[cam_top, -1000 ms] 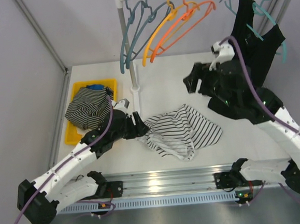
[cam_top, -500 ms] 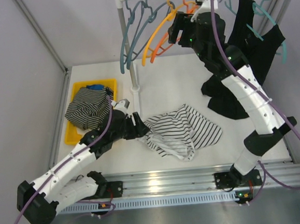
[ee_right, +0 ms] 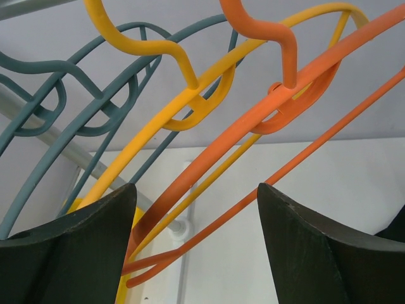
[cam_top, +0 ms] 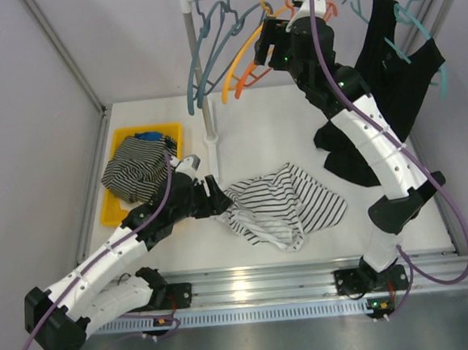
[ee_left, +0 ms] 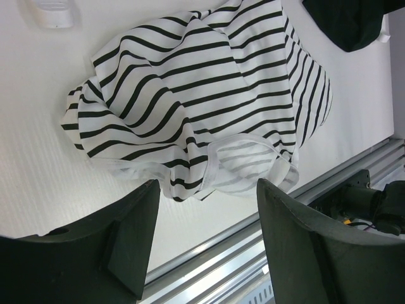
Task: Place the tank top on the hanger
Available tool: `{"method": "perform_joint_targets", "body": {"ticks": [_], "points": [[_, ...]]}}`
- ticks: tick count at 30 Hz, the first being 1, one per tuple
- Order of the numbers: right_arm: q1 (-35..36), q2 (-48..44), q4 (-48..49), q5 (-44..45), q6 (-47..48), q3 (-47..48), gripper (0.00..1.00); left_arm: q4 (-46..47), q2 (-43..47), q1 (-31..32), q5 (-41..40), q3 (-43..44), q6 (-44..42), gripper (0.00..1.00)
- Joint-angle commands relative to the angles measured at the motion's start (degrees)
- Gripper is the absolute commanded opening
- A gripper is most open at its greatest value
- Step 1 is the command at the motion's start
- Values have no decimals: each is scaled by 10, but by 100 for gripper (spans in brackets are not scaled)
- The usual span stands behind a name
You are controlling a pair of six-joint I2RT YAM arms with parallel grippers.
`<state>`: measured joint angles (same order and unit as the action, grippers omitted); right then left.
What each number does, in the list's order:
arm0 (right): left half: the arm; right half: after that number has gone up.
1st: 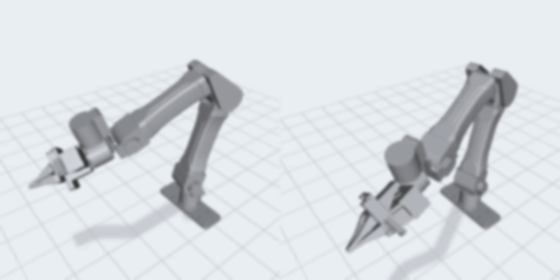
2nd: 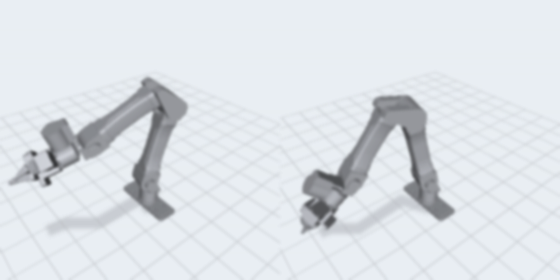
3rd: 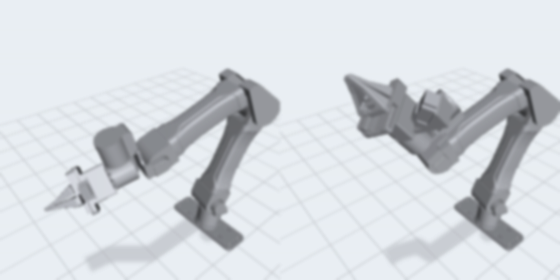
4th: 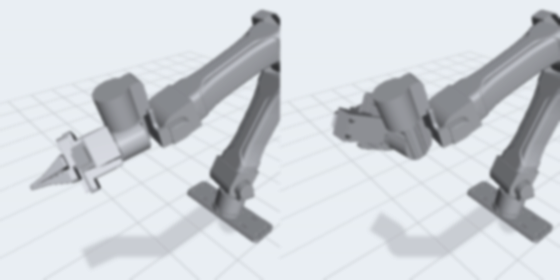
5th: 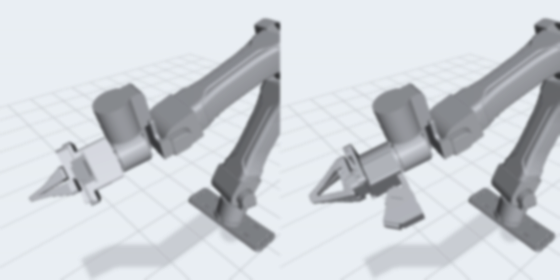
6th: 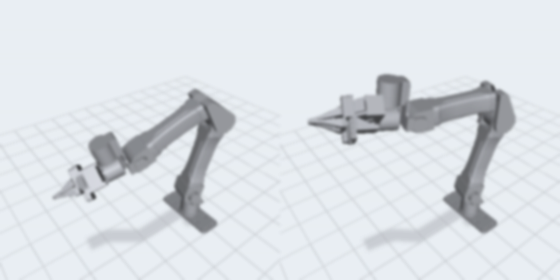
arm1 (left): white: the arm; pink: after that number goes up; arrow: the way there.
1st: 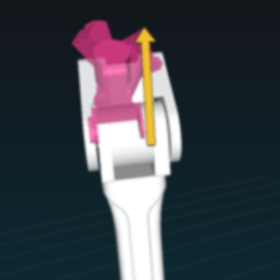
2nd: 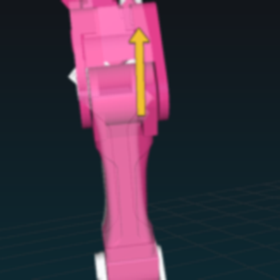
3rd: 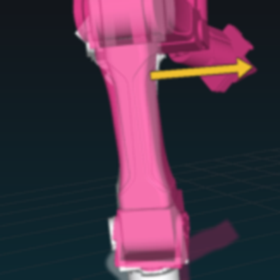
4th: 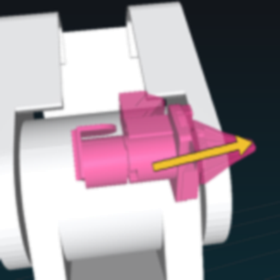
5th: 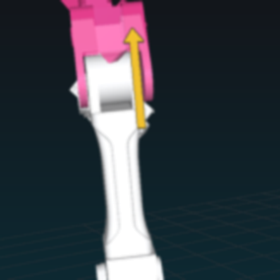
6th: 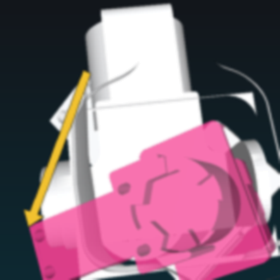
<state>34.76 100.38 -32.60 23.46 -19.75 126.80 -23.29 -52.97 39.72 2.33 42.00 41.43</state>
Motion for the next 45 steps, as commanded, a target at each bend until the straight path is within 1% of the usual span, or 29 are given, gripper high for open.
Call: {"method": "perform_joint_targets", "body": {"ticks": [1,3,10,14,21,25,27,31,45], "points": [[-4,3,-4,20,-2,27,77,3,11,-3,2,1,-7,68],[-4,6,-11,23,1,31,75,4,8,-3,3,0,-7,68],[-5,-6,-26,32,16,20,63,13,-1,-3,6,-3,-6,67],[-5,-25,-27,44,23,4,60,18,-4,-3,9,-3,-6,67],[-4,-39,-59,69,38,4,56,26,-9,-3,14,-6,-4,67],[-5,-48,-75,81,52,-1,49,32,-15,-3,19,-7,-3,66],[-4,-53,-78,83,57,-2,48,33,-16,-3,20,-8,-3,66],[-4,-56,-87,94,73,-2,40,35,-16,-3,20,-10,-2,66],[-5,-51,-115,87,110,5,26,54,-11,-3,24,-31,12,66]]}}
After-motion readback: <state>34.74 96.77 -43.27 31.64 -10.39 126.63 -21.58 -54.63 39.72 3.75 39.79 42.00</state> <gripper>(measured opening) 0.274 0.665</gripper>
